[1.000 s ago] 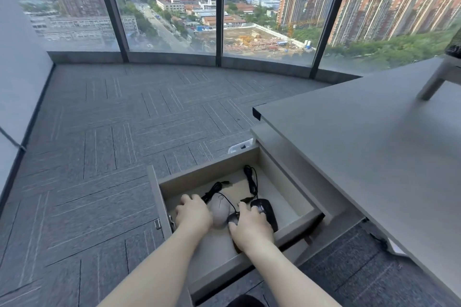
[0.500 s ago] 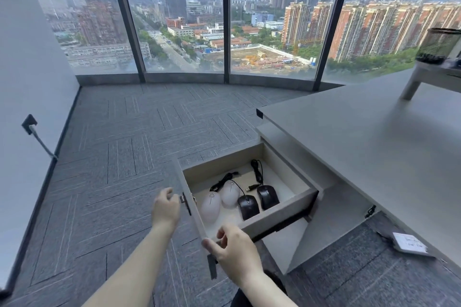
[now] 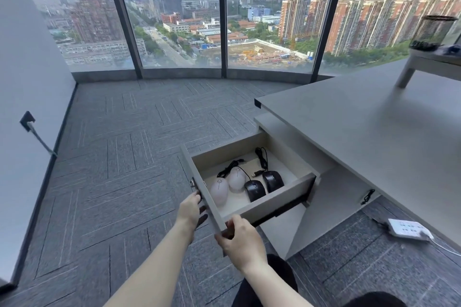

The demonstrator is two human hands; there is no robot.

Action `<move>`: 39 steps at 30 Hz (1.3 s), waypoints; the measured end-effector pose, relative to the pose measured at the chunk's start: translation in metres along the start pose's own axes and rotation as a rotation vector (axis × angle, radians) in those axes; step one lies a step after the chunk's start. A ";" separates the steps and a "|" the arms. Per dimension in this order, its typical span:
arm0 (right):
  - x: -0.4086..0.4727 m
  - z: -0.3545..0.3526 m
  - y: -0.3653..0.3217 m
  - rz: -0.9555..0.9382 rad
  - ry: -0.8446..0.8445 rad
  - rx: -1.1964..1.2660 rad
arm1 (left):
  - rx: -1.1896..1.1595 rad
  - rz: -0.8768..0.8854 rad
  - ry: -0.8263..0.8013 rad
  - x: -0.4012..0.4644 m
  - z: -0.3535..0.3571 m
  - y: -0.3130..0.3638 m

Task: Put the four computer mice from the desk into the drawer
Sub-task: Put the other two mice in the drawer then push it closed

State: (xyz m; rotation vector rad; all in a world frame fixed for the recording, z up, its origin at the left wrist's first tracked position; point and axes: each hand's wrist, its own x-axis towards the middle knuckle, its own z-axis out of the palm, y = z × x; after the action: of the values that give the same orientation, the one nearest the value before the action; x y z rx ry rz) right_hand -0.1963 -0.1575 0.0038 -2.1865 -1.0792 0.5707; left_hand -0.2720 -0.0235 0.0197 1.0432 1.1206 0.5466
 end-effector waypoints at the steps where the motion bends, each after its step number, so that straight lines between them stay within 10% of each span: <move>1: 0.003 -0.004 0.006 0.021 0.012 0.003 | -0.002 -0.003 -0.016 0.002 0.007 0.000; 15: 0.052 -0.079 0.091 0.382 0.342 0.185 | -0.043 0.015 -0.208 0.037 0.158 0.013; 39: 0.109 -0.140 0.158 0.395 0.494 0.222 | -0.036 -0.084 -0.289 0.086 0.270 0.020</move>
State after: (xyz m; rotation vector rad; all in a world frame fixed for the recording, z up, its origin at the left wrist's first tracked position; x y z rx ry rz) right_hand 0.0380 -0.1907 -0.0175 -2.1843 -0.3128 0.2691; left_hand 0.0107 -0.0531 0.0152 1.0036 0.8916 0.3354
